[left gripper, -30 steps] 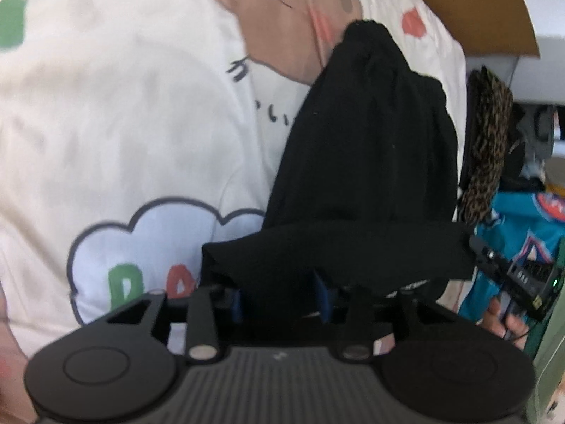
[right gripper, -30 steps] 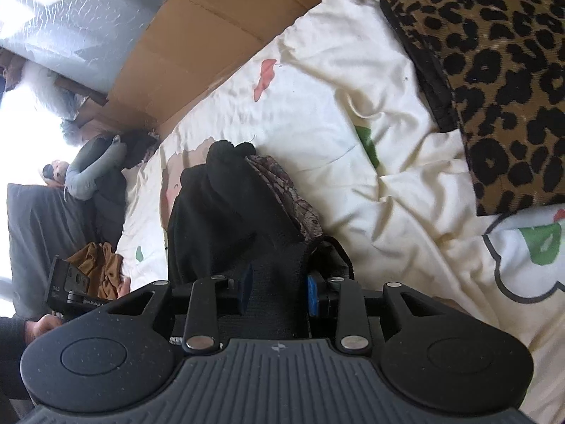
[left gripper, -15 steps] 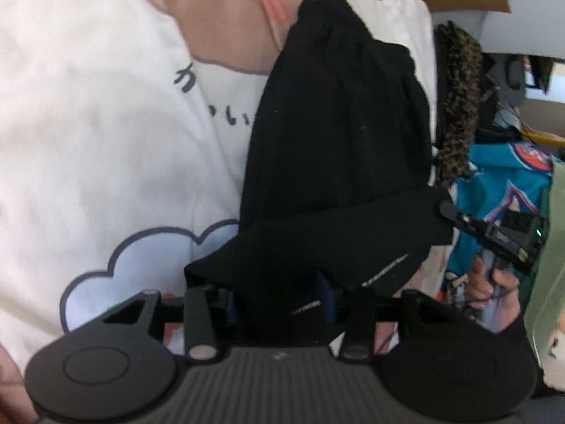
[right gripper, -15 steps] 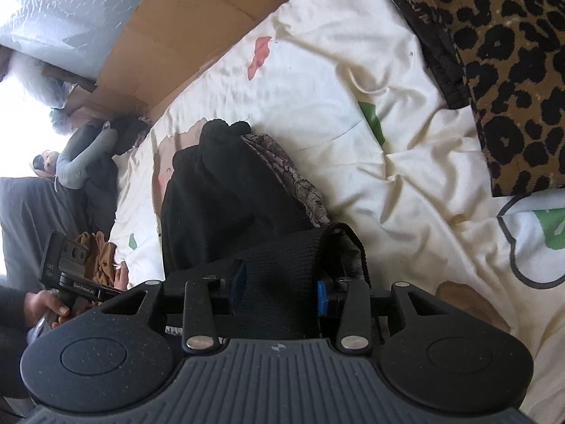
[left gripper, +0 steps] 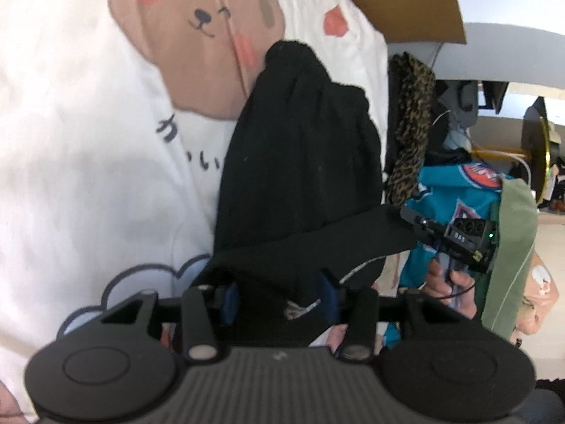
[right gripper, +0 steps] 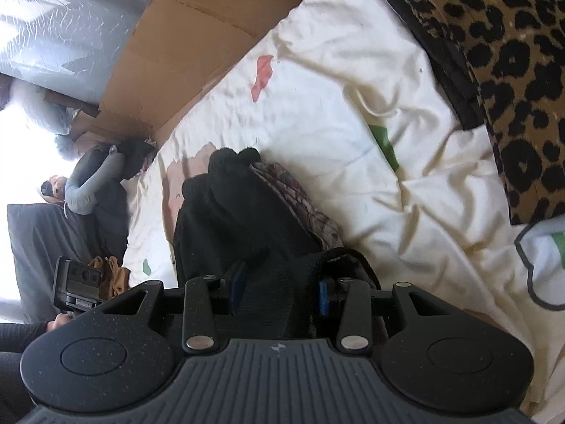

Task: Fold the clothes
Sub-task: 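Lower the folded pants onto the duvet with both tools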

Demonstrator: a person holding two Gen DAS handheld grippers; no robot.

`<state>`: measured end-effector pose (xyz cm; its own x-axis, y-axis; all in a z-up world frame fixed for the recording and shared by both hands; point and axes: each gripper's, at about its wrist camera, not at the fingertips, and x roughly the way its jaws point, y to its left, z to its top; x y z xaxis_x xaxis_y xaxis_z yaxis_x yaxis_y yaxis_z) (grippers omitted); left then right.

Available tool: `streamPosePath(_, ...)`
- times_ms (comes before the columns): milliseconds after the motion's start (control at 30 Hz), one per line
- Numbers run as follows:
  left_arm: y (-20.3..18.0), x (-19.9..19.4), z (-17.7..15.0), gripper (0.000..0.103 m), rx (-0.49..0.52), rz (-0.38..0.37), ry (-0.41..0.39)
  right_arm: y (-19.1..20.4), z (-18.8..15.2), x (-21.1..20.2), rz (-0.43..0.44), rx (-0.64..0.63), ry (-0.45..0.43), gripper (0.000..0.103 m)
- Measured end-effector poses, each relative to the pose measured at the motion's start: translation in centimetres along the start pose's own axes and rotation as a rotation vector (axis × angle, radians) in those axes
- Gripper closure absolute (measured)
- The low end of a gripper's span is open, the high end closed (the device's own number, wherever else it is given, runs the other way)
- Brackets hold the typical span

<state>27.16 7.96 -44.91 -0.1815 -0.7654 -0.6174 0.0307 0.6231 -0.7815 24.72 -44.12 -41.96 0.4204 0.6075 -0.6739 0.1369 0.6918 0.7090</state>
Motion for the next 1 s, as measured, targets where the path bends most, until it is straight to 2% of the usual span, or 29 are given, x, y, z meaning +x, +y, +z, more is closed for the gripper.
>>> streamPosePath(167,0.5,-1.2,0.3,0.054,-0.002,-0.014,-0.056,0.1,0.6,-0.1,0.032,0.048,-0.057,0.06)
streamPosePath(267,0.9,-2.3,0.7,0.054,0.001,-0.013,-0.093,0.5,0.9,0.5,0.015,0.037,-0.058,0.06)
streamPosePath(667,-1.1,-4.3,2.3,0.054,0.082,0.006,-0.223,1.9,3.0,0.0,0.009,0.018,-0.153,0.061)
streamPosePath(767,-1.3,-4.9,2.4,0.054,0.105,0.034,-0.242,2.2,3.6,-0.2,0.007,0.011,-0.179,0.061)
streamPosePath(1000,-1.7,-5.2,2.1,0.054,0.21,0.152,-0.237,2.3,3.2,0.3,-0.066,-0.058,-0.165,0.061)
